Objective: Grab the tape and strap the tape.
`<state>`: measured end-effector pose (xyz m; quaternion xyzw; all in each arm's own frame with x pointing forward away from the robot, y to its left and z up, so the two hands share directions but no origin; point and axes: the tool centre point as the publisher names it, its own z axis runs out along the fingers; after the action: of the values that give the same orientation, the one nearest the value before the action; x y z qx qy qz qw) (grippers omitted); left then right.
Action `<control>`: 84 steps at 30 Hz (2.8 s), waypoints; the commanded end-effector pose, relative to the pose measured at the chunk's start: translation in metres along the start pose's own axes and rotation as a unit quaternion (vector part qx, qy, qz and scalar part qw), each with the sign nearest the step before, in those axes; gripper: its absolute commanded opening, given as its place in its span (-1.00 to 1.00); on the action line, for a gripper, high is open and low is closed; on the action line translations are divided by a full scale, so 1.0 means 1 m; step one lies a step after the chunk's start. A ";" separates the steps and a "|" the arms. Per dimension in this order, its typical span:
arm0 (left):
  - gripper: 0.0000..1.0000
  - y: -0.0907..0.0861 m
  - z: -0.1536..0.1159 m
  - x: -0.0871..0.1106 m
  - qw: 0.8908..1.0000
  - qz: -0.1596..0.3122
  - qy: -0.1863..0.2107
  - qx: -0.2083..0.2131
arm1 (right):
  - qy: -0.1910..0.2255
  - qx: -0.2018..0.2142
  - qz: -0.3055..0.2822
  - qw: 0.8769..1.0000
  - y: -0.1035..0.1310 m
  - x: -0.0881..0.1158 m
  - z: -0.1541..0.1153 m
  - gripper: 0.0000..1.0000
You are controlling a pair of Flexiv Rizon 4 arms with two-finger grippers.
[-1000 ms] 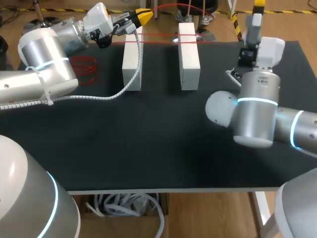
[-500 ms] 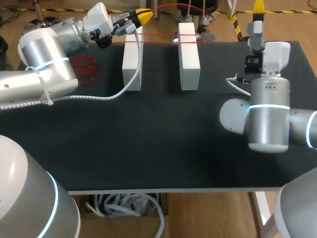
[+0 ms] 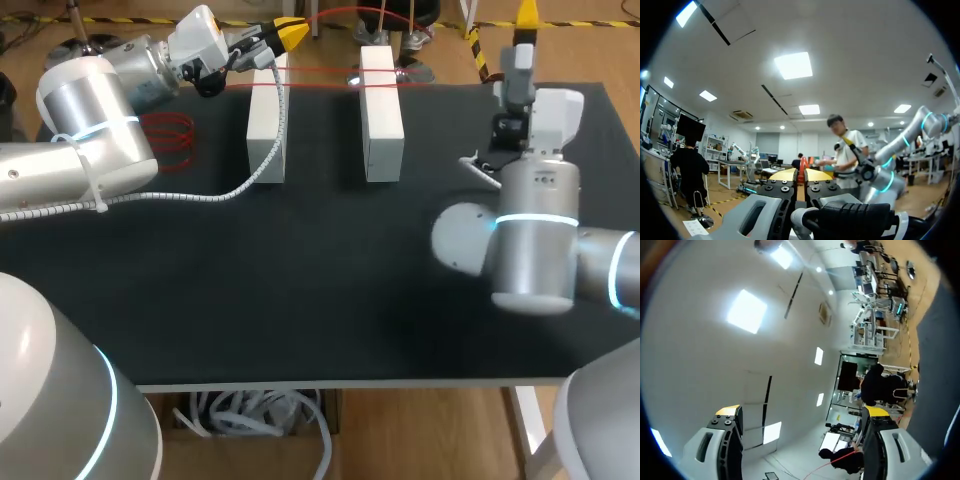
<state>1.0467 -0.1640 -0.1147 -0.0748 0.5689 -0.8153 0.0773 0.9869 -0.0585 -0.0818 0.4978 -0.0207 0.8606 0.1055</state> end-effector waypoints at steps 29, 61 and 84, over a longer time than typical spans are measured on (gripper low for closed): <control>-1.00 0.001 0.000 0.000 1.000 0.001 -0.001 0.001 | -0.258 0.038 0.028 0.965 -0.002 -0.019 -0.059 1.00; -1.00 0.001 0.000 0.000 1.000 0.001 -0.001 0.001 | -0.186 0.050 0.087 0.977 0.000 -0.056 -0.044 1.00; -1.00 0.001 0.000 0.000 1.000 0.001 -0.001 0.001 | -0.175 -0.021 0.083 0.981 0.007 -0.081 -0.014 1.00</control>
<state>1.0467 -0.1640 -0.1147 -0.0748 0.5689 -0.8153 0.0773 1.0066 -0.0824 -0.1561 0.6399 -0.0900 0.7626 0.0311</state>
